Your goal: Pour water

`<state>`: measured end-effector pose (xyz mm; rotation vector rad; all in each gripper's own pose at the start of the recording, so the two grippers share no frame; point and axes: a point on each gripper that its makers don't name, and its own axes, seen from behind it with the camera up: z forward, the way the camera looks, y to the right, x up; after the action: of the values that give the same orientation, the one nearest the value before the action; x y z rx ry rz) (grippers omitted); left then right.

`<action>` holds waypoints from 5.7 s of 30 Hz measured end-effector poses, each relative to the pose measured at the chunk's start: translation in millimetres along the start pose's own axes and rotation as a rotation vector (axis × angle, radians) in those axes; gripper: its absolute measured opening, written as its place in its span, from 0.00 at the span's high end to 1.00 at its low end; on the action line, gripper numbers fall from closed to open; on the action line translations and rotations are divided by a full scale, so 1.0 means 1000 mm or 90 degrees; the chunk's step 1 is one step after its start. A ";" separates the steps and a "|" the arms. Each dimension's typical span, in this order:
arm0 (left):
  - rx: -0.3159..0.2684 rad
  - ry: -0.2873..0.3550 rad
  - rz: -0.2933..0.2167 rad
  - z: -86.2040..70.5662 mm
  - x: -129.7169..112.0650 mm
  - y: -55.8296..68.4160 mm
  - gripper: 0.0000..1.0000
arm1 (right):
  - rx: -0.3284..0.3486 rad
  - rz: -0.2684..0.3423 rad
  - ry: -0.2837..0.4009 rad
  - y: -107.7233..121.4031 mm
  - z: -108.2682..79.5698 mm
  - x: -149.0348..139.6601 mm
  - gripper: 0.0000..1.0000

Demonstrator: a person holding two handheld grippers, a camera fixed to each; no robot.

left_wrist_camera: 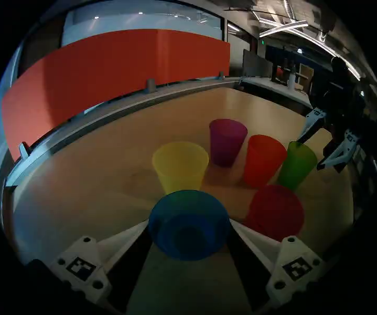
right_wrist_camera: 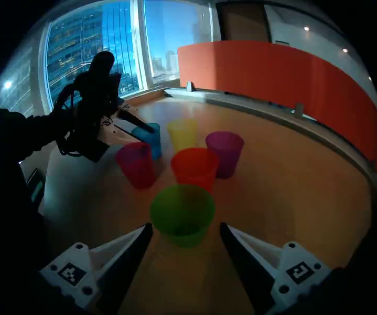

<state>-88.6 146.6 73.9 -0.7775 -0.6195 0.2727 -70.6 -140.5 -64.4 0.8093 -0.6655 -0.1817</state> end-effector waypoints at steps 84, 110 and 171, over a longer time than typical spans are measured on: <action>0.024 0.316 -0.034 -0.181 0.131 0.052 0.12 | -0.017 -0.091 0.346 -0.063 -0.055 0.198 0.08; 0.026 0.353 0.000 -0.195 0.151 0.063 0.12 | 0.023 -0.080 0.355 -0.073 -0.055 0.212 0.08; 0.242 0.355 0.461 -0.236 0.242 0.085 0.12 | 0.167 -0.109 0.317 -0.144 -0.010 0.205 0.09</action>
<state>246.6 178.6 -16.1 -0.6413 0.2620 0.7775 109.9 -313.6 -74.7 1.1147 -0.1501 -0.0420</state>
